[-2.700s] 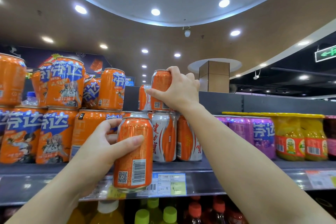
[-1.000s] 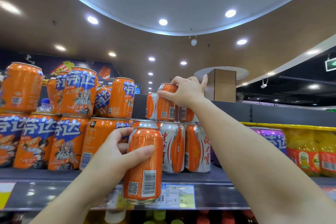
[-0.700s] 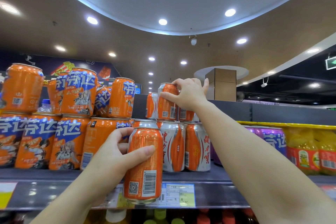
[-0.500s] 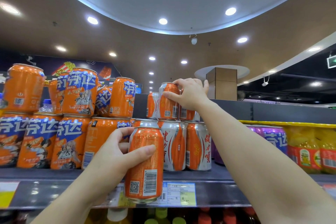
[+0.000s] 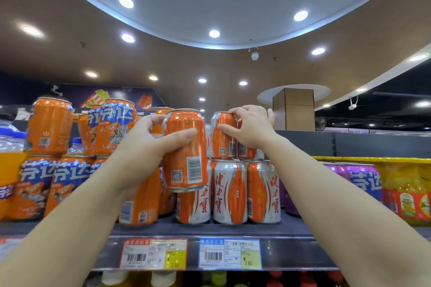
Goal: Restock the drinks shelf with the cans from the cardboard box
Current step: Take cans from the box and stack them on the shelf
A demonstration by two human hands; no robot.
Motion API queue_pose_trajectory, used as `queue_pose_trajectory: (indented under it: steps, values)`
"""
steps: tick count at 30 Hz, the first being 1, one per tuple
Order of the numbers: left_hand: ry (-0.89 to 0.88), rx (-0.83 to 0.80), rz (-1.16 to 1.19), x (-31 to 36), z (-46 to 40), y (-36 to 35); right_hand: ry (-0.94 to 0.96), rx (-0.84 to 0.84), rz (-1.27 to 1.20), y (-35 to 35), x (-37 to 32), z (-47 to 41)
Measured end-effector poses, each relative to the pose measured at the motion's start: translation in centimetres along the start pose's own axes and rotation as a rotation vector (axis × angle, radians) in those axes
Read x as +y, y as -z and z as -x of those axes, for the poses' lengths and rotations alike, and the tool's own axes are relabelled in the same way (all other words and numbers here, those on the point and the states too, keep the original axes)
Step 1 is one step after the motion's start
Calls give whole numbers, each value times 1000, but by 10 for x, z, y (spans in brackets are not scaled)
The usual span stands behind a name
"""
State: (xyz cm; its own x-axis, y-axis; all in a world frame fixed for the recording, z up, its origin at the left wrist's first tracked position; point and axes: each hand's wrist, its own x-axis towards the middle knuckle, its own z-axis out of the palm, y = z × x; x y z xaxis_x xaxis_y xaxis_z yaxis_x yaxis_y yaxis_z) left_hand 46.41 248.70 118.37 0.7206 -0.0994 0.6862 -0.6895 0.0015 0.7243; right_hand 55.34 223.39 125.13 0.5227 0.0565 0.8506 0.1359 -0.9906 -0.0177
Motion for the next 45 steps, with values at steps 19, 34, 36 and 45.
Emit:
queue_pose_trajectory:
  steps: [19, 34, 36, 45]
  values:
    - [-68, 299, -86, -16, -69, -39, -17, 20, -30, 4, 4, 6]
    - [-85, 254, -54, -29, -72, -39, 145, 77, -443, 33, -69, 6]
    - [-95, 252, -40, -32, -72, -39, 156, 28, -435, 31, -71, 7]
    - [-277, 136, -496, -40, -51, -26, 154, 97, -492, 17, -61, -2]
